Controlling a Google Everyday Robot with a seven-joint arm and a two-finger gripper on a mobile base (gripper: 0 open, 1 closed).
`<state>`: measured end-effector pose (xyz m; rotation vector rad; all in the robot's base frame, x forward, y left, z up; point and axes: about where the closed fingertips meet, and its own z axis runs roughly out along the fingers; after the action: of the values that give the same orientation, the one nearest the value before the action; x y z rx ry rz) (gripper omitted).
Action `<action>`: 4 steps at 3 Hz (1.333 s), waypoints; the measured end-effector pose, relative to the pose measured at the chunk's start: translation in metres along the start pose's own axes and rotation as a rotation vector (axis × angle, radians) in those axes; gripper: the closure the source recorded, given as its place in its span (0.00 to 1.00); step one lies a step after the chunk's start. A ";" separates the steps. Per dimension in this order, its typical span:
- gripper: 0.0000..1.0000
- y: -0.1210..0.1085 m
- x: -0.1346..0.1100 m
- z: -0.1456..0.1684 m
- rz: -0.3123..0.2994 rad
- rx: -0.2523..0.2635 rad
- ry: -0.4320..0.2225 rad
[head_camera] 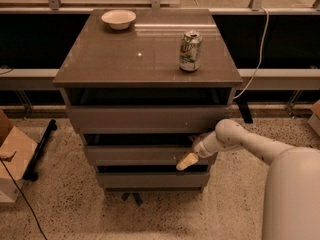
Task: Open middle drawer
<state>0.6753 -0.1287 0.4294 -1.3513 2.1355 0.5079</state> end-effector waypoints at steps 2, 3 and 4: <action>0.69 0.025 0.018 -0.005 -0.001 -0.057 0.055; 0.91 0.025 0.018 -0.006 -0.001 -0.057 0.055; 1.00 0.025 0.018 -0.006 -0.001 -0.057 0.055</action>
Offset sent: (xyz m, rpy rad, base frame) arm -0.1730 -0.0405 -0.0257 -0.1775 0.3454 0.2112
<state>0.6456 -0.1340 0.4231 -1.4129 2.1791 0.5408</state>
